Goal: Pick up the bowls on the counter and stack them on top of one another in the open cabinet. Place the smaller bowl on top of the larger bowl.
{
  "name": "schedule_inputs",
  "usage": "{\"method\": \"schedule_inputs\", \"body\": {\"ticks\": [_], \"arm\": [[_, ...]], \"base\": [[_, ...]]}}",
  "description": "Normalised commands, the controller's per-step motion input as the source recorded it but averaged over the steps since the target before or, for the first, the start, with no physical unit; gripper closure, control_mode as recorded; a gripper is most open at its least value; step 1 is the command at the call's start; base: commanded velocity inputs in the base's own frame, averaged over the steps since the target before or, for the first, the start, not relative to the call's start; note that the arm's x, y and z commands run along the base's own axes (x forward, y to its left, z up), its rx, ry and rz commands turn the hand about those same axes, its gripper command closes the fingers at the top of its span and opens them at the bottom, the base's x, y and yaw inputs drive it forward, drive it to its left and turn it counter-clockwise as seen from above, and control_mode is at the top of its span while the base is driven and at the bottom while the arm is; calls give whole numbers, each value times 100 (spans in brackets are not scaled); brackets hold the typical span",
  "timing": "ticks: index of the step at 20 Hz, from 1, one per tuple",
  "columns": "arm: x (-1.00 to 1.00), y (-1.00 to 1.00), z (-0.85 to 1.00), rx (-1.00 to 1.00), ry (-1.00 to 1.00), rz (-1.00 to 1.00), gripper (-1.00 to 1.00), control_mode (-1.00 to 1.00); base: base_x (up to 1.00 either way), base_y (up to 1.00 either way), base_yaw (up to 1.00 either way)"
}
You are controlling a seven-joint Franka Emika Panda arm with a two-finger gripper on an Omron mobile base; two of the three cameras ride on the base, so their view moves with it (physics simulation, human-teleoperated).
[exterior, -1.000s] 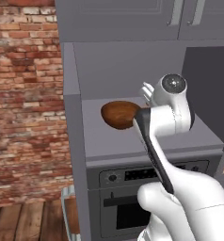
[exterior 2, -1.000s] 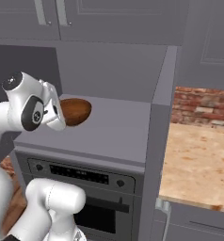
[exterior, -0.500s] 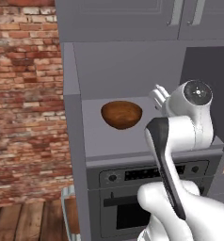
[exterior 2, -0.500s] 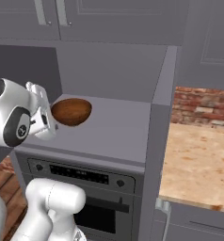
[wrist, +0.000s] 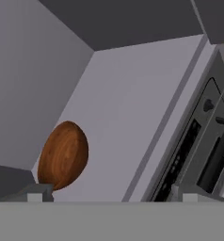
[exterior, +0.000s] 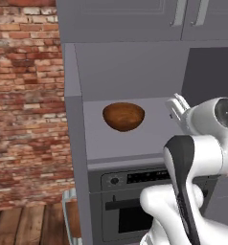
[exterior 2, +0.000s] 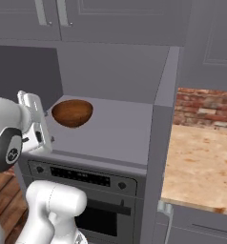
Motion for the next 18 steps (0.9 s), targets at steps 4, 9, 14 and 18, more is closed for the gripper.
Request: {"method": "schedule_inputs", "body": {"ticks": [4, 9, 14, 18], "arm": [[-38, -10, 22, 2, 0, 2, -100, -100], [-38, -4, 23, 3, 0, 2, -100, -100], [-23, 0, 10, 1, 0, 1, -100, 100], [0, 0, 0, 0, 0, 0, -100, 100]], "base": [[0, 0, 0], [0, 0, 0], [-14, 0, 1], [-43, 0, 0]]}}
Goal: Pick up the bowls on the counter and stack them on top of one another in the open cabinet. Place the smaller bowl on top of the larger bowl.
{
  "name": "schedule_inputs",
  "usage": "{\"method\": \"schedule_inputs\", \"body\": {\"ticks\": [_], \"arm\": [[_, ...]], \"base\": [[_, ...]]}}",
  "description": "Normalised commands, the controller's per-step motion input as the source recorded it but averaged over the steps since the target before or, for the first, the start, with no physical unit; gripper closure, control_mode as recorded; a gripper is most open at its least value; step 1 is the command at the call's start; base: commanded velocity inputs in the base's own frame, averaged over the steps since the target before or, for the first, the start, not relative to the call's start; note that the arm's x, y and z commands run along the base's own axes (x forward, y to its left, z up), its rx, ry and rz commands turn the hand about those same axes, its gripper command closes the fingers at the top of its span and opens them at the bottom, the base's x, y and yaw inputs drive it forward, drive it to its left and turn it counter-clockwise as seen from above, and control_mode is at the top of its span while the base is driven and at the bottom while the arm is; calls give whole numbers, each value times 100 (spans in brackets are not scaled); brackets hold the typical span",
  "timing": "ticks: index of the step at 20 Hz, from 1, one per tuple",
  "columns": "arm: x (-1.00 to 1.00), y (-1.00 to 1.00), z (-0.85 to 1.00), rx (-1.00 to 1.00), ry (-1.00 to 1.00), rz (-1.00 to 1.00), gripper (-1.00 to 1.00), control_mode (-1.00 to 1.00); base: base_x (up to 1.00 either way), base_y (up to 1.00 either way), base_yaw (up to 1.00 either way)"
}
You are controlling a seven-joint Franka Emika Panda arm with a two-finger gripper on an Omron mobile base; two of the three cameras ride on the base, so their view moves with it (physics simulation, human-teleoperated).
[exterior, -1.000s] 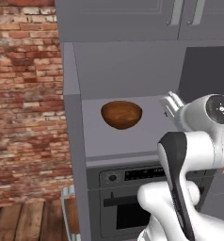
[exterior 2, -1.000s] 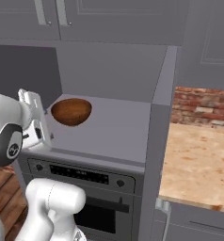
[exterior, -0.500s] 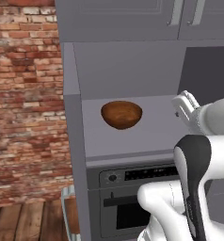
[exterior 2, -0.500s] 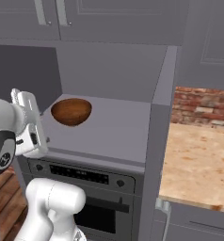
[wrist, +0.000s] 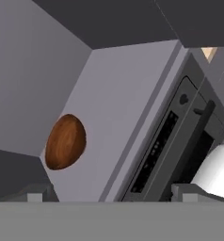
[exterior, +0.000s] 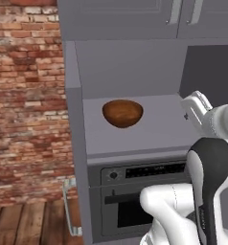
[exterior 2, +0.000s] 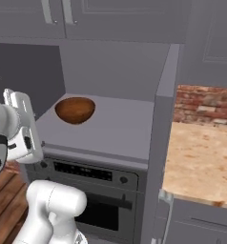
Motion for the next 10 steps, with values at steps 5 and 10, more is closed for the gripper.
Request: {"method": "schedule_inputs", "body": {"ticks": [5, 10], "arm": [[0, 0, 0, 0, 0, 0, -100, 100], [0, 0, 0, 0, 0, 0, -100, 100]], "base": [[-62, 3, 0], [-62, 2, -1]]}}
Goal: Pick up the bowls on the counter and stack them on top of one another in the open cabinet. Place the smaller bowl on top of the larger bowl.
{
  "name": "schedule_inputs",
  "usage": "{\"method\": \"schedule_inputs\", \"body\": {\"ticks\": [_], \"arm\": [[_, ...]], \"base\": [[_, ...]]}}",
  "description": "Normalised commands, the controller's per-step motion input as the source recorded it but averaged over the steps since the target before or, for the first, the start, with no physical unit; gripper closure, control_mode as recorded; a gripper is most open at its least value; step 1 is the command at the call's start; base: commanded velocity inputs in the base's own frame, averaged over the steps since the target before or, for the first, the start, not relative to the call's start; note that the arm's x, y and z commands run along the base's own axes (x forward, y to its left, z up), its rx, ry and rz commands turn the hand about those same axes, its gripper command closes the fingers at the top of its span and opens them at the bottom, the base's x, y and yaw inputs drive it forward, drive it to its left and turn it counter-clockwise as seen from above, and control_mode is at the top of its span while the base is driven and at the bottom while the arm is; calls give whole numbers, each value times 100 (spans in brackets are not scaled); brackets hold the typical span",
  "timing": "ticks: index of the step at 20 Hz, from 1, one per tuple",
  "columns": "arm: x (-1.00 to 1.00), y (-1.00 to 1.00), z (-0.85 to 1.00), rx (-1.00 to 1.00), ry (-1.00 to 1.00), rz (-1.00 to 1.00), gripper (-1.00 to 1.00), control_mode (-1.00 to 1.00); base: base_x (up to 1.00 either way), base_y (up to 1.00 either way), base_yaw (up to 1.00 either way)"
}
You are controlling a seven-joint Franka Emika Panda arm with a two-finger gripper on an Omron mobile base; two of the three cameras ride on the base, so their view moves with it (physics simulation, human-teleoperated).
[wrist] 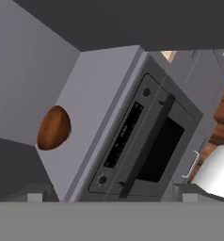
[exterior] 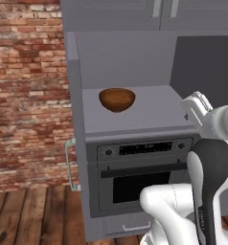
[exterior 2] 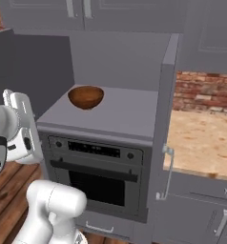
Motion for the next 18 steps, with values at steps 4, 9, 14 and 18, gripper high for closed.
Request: {"method": "schedule_inputs", "body": {"ticks": [4, 9, 14, 18], "arm": [[0, 0, 0, 0, 0, 0, -100, 100], [0, 0, 0, 0, 0, 0, -100, 100], [0, 0, 0, 0, 0, 0, -100, 100], [0, 0, 0, 0, 0, 0, -100, 100]], "base": [[-62, 0, -1], [-62, 0, -2], [-62, -1, -3], [-53, -8, -6]]}}
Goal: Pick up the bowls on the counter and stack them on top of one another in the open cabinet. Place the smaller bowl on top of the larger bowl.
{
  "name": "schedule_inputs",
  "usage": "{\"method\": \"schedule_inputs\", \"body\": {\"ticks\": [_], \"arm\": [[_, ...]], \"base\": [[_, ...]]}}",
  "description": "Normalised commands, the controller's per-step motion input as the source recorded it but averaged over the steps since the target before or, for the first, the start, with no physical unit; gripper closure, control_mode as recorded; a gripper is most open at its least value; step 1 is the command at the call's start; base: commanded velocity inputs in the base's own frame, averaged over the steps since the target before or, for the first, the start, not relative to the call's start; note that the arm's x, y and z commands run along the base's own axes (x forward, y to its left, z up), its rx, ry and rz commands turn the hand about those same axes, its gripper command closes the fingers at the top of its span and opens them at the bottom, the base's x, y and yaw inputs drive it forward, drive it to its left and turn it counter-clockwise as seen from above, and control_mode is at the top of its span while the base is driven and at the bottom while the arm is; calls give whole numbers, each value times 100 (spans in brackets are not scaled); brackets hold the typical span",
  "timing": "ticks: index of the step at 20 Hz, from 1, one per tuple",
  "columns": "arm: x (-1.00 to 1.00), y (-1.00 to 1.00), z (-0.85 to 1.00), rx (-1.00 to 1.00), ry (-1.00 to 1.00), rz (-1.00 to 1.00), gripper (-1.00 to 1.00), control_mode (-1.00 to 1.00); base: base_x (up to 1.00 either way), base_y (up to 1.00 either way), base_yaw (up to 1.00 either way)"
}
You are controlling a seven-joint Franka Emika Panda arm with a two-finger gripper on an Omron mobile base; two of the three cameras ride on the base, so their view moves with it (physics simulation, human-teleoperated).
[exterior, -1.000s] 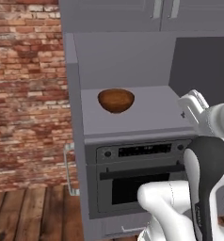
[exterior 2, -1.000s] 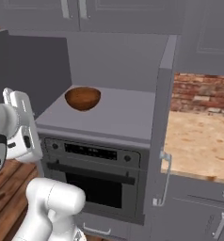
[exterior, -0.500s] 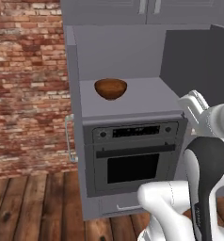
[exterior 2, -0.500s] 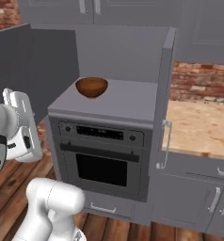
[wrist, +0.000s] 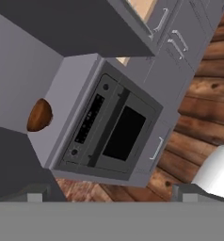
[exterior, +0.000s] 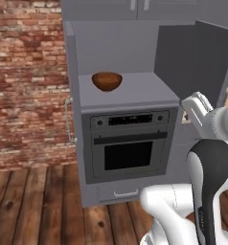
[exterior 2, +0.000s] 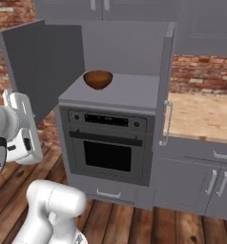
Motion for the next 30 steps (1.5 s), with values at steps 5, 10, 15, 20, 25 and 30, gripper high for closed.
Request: {"method": "schedule_inputs", "body": {"ticks": [5, 10, 15, 20, 25, 30], "arm": [[0, 0, 0, 0, 0, 0, -100, 100], [0, 0, 0, 0, 0, 0, -100, 100], [0, 0, 0, 0, 0, 0, -100, 100], [0, 0, 0, 0, 0, 0, -100, 100], [0, 0, 0, 0, 0, 0, -100, 100], [0, 0, 0, 0, 0, 0, -100, 100]], "base": [[-24, -33, -5], [1, -48, -1], [5, -62, 0], [0, -62, 0], [-1, -62, 0], [-1, -62, 0]]}}
